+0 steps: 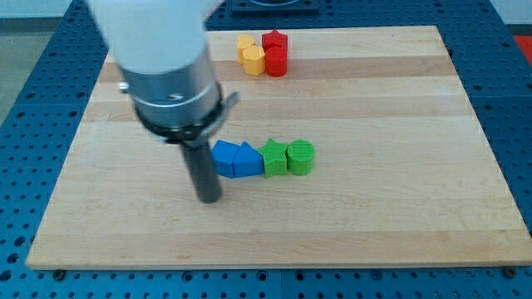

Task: Move your arm closer to the green circle

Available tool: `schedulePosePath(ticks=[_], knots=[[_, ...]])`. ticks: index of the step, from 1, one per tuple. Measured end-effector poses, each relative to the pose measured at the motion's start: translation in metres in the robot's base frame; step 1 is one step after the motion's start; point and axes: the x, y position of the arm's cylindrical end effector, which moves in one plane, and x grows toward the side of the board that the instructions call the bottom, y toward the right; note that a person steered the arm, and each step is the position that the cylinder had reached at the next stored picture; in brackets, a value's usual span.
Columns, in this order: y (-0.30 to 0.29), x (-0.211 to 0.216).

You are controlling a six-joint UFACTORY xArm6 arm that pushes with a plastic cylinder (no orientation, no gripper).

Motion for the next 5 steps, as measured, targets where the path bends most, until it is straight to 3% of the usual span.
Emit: schedulePosePath(ticks=[2, 5], knots=[[0.086, 0.000], [0.110, -0.043]])
